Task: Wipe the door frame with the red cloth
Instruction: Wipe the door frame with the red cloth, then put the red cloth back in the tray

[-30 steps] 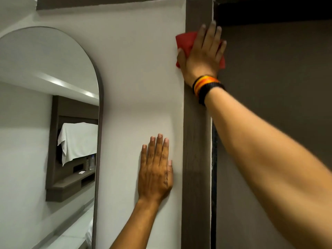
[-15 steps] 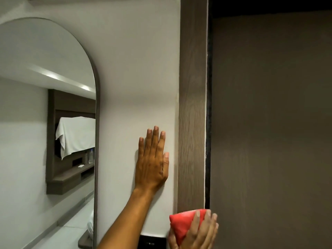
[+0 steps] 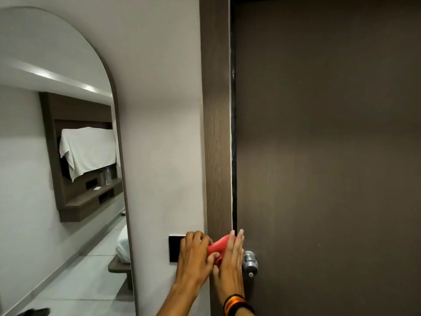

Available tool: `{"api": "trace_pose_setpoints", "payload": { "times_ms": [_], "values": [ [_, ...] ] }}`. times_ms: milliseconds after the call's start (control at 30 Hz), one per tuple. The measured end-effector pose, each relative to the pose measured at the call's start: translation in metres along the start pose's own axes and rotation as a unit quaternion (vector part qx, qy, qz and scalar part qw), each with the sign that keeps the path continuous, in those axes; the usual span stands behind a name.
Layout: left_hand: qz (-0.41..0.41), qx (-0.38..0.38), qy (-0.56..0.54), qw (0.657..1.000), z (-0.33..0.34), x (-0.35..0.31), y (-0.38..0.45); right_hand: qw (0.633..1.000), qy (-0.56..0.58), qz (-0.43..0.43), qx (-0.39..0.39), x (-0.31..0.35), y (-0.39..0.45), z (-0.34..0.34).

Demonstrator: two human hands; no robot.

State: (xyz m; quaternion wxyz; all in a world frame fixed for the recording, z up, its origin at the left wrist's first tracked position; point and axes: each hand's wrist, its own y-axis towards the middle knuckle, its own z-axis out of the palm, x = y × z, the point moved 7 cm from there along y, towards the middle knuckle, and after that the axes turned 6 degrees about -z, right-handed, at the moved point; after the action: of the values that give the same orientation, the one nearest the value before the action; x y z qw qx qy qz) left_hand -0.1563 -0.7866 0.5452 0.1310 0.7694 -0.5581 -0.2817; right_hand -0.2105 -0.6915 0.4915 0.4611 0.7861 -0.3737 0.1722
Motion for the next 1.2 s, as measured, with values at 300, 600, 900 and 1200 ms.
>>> {"api": "trace_pose_setpoints", "payload": {
  "times_ms": [300, 600, 900, 1200],
  "values": [
    [-0.043, 0.121, -0.278, 0.952, 0.003, -0.046, -0.038, 0.934, 0.328, 0.137, 0.032, -0.07, -0.045, -0.106],
    [-0.272, 0.333, -0.486, 0.761, 0.173, -0.205, -0.164, 0.865, 0.345, 0.362, -0.038, -0.226, -0.202, -0.228],
    [-0.351, 0.543, -0.338, 0.683, 0.37, -0.365, -0.415, 0.708, 0.268, 0.632, -0.165, -0.395, -0.498, -0.337],
    [-0.298, 0.678, -0.226, 0.633, 0.472, -0.474, -0.641, 0.559, 0.091, 0.792, -0.226, -0.488, -0.758, -0.41]
  ]
}}
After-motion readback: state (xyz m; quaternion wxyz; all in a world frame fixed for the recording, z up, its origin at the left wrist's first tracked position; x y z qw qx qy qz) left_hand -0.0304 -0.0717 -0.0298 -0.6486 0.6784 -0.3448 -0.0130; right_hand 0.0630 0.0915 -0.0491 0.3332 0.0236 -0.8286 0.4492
